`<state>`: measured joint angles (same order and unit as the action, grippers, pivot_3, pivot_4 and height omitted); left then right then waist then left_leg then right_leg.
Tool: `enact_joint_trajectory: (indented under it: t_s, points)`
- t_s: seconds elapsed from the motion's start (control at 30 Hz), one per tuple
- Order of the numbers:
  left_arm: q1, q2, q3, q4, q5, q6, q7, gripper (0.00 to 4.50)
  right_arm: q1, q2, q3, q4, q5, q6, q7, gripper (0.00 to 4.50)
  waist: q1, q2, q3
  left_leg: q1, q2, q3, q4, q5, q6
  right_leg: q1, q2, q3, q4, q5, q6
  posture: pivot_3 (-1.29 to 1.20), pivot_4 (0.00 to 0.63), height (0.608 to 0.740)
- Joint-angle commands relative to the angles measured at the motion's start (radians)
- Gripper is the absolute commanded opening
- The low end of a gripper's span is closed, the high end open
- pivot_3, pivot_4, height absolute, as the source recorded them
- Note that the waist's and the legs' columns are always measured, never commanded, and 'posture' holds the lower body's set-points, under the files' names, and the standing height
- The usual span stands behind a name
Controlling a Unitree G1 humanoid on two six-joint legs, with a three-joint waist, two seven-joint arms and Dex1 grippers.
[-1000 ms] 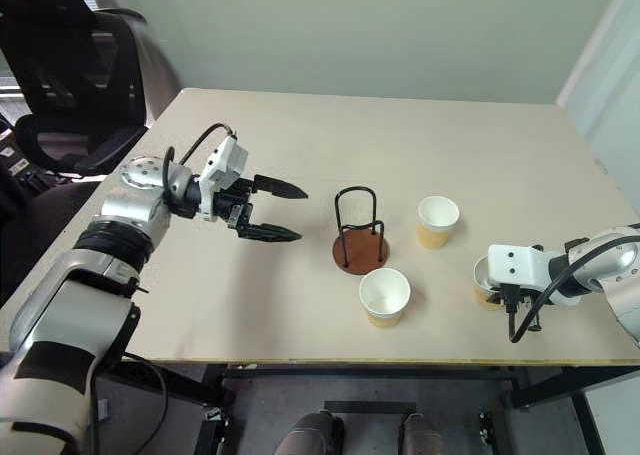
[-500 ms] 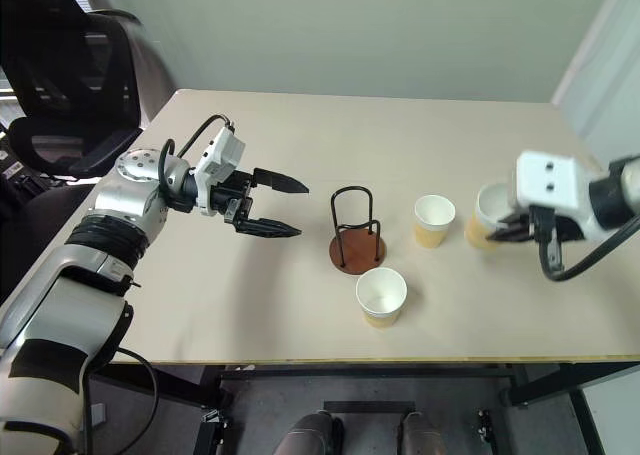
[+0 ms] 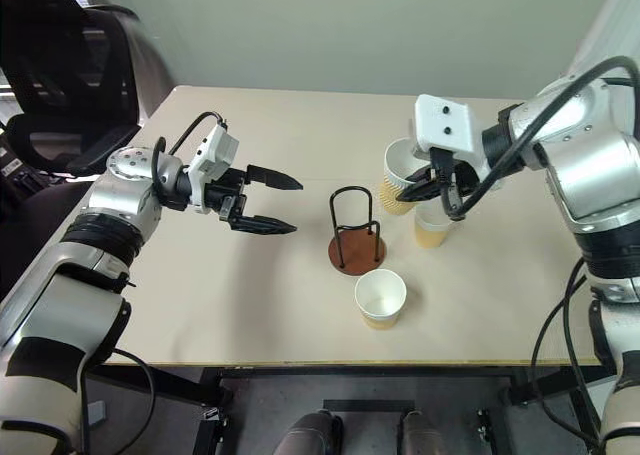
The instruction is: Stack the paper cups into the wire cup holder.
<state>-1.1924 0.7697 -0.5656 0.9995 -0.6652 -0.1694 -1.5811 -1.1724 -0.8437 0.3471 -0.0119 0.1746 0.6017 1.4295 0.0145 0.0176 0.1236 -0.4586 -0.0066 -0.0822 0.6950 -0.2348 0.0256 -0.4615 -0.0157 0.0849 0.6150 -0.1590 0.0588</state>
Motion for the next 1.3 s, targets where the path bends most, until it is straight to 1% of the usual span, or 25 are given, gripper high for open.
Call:
enact_joint_trajectory:
  t_s: [0.03,0.2,0.47,0.7,0.83,0.97,1.07,1.1,1.3]
  points:
    - [-0.003,0.023,0.026,-0.021,-0.008,-0.008,-0.033,4.5,-0.051,0.033,-0.001,0.031,-0.026,-0.039,-0.006,0.05,0.0,0.0,0.0,0.0,0.0,0.0,0.0,0.0,-0.001,0.0,0.0,0.0,0.0,0.0,0.0,0.0,0.15,0.74]
    - [0.0,0.027,0.034,-0.022,-0.01,-0.006,-0.033,4.5,-0.071,0.105,0.016,0.055,-0.039,-0.054,-0.003,0.05,-0.003,0.0,0.0,-0.001,0.0,-0.001,-0.002,0.001,-0.002,-0.002,0.0,-0.001,0.001,-0.001,-0.002,0.0,0.15,0.74]
    - [0.011,0.033,0.043,-0.018,-0.003,-0.008,-0.033,4.5,-0.051,0.175,0.032,0.007,-0.031,-0.014,-0.003,0.05,-0.005,0.0,0.0,-0.001,0.001,-0.001,-0.002,0.002,-0.003,-0.003,0.001,0.0,0.003,-0.002,-0.004,0.0,0.15,0.74]
    - [0.013,0.031,0.054,-0.016,0.002,-0.008,-0.033,4.5,-0.019,0.189,0.058,0.004,-0.061,-0.037,-0.004,0.05,-0.005,0.0,0.0,-0.001,0.001,-0.002,-0.002,0.002,-0.004,-0.004,0.001,-0.001,0.005,-0.003,-0.005,0.0,0.15,0.74]
    - [0.017,0.031,0.058,-0.02,0.001,-0.004,-0.033,4.5,0.006,0.192,0.088,0.035,-0.124,-0.105,-0.032,0.05,-0.006,0.0,0.0,-0.001,0.001,-0.002,-0.002,0.002,-0.004,-0.005,0.0,-0.001,0.008,-0.003,-0.006,0.0,0.15,0.74]
    - [0.017,0.03,0.06,-0.022,0.001,-0.001,-0.033,4.5,0.009,0.206,0.093,0.057,-0.158,-0.146,-0.056,0.05,-0.007,0.0,0.0,-0.001,0.001,-0.002,-0.002,0.003,-0.005,-0.007,0.0,-0.001,0.012,-0.004,-0.006,0.0,0.15,0.74]
    - [0.017,0.029,0.06,-0.022,0.003,0.0,-0.033,4.5,0.008,0.213,0.087,0.057,-0.153,-0.137,-0.049,0.63,-0.008,0.0,0.0,-0.001,0.001,-0.002,-0.003,0.004,-0.006,-0.008,0.001,-0.001,0.013,-0.004,-0.006,0.0,0.15,0.74]
    - [0.016,0.028,0.06,-0.021,0.003,0.0,-0.033,4.5,0.006,0.219,0.08,0.057,-0.149,-0.133,-0.054,0.93,-0.008,0.0,0.0,-0.001,0.001,-0.002,-0.003,0.004,-0.007,-0.008,0.001,-0.001,0.013,-0.003,-0.007,0.0,0.15,0.74]
    - [0.016,0.02,0.061,-0.023,0.002,0.003,-0.033,4.5,-0.016,0.258,0.02,0.043,-0.092,-0.059,-0.088,3.08,-0.008,0.0,0.0,-0.001,0.001,-0.002,-0.004,0.004,-0.007,-0.008,0.001,-0.001,0.013,-0.003,-0.007,0.0,0.15,0.74]
